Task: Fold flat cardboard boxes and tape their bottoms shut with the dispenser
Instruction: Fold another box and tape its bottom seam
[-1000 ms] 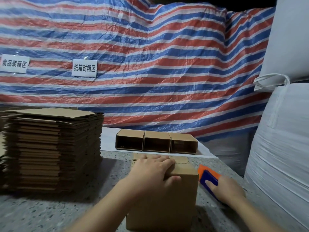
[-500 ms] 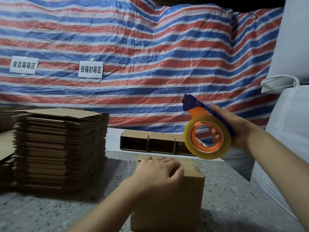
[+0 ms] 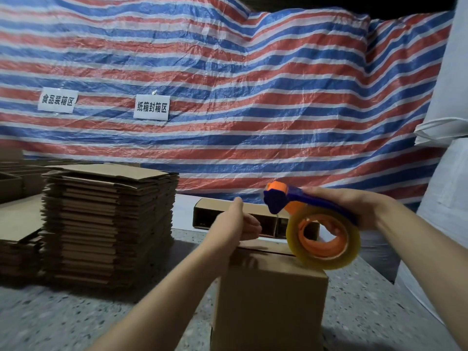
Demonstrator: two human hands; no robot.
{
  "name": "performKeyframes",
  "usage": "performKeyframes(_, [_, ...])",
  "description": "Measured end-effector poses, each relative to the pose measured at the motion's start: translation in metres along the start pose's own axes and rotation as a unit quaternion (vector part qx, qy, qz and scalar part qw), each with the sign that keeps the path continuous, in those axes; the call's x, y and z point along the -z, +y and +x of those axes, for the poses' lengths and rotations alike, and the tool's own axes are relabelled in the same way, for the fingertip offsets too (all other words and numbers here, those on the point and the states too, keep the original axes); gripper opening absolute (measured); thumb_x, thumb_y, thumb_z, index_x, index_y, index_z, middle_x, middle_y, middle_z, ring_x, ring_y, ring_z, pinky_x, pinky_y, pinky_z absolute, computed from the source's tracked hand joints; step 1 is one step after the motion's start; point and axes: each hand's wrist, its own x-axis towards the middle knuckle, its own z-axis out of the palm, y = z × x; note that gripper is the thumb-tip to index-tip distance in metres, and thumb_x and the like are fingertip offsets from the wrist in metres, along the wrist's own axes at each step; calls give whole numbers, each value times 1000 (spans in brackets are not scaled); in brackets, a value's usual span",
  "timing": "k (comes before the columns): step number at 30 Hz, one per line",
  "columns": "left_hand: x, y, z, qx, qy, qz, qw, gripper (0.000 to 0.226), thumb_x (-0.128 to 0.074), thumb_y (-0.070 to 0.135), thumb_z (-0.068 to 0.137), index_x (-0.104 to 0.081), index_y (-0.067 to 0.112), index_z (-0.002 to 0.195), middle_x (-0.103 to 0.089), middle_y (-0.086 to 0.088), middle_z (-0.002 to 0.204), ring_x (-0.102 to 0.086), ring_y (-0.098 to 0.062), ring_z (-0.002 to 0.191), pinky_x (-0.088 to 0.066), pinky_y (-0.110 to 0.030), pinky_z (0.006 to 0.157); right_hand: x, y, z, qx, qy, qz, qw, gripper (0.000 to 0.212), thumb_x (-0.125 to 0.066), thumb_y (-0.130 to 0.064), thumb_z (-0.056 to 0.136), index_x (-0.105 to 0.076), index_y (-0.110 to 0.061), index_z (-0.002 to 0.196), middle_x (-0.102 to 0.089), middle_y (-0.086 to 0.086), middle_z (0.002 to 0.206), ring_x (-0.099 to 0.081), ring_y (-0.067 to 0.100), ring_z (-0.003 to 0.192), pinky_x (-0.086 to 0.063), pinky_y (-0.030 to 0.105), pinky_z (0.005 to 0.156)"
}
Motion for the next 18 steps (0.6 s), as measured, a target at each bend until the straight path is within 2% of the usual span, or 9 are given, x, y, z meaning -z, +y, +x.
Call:
performKeyframes(1, [1, 4, 2, 28, 9, -22, 999, 60, -30, 44, 105, -66, 7, 74, -75, -16, 92, -71, -28, 94, -46, -33, 84, 0, -2, 1, 0, -3, -8, 1000, 78, -78, -67, 61, -68, -9, 112, -75, 10, 87, -68, 17, 62, -55, 26, 54])
performKeyframes(3, [3, 11, 6, 58, 2, -29, 998, 59, -34, 50, 102, -66, 9, 74, -76, -13, 91, -71, -25, 92, -37, -40, 100, -2, -7, 1, 2, -17, -24, 1000, 79, -79, -66, 61, -67, -10, 115, -76, 10, 90, -70, 16, 63, -55, 26, 54])
performKeyframes(4, [3, 14, 7, 62, -7, -28, 998, 59, -36, 53, 101, -66, 10, 74, -76, -11, 90, -71, -25, 93, -33, -45, 104, -3, -10, 2, 2, -24, -31, 999, 78, -79, -66, 61, -67, -11, 115, -76, 10, 90, -70, 16, 64, -55, 25, 53])
performKeyframes(7, [3, 20, 6, 66, -24, -24, 997, 56, -41, 57, 98, -67, 13, 74, -76, -6, 84, -71, -23, 95, -29, -50, 103, -7, -15, 2, -3, -30, -47, 998, 77, -78, -65, 59, -67, -10, 111, -77, 9, 86, -71, 15, 61, -55, 24, 52])
performKeyframes(10, [2, 19, 6, 73, -13, -32, 997, 46, -45, 44, 100, -69, 11, 79, -76, -6, 85, -71, -22, 96, -27, -50, 108, -8, -17, 3, -8, -25, -52, 998, 80, -78, -66, 56, -67, -9, 111, -77, 9, 85, -71, 15, 60, -54, 23, 51])
performKeyframes(13, [1, 17, 7, 79, -10, -31, 996, 36, -49, 34, 99, -66, 13, 75, -76, -5, 85, -71, -20, 96, -29, -49, 109, -8, -18, 3, -10, -21, -59, 998, 80, -76, -66, 57, -67, -9, 112, -76, 9, 85, -71, 15, 61, -55, 24, 52])
performKeyframes(16, [1, 18, 8, 82, -11, -30, 996, 36, -49, 31, 98, -64, 14, 71, -77, -5, 88, -70, -20, 97, -30, -46, 106, -9, -19, 2, -11, -23, -71, 997, 78, -73, -65, 62, -66, -9, 114, -76, 9, 86, -70, 15, 61, -55, 25, 53])
performKeyframes(18, [2, 19, 9, 81, -8, -40, 996, 39, -47, 35, 99, -65, 14, 72, -77, -4, 82, -70, -20, 94, -29, -44, 100, -9, -21, 1, -10, -26, -76, 997, 76, -73, -65, 62, -67, -9, 112, -76, 9, 84, -69, 14, 60, -54, 24, 53])
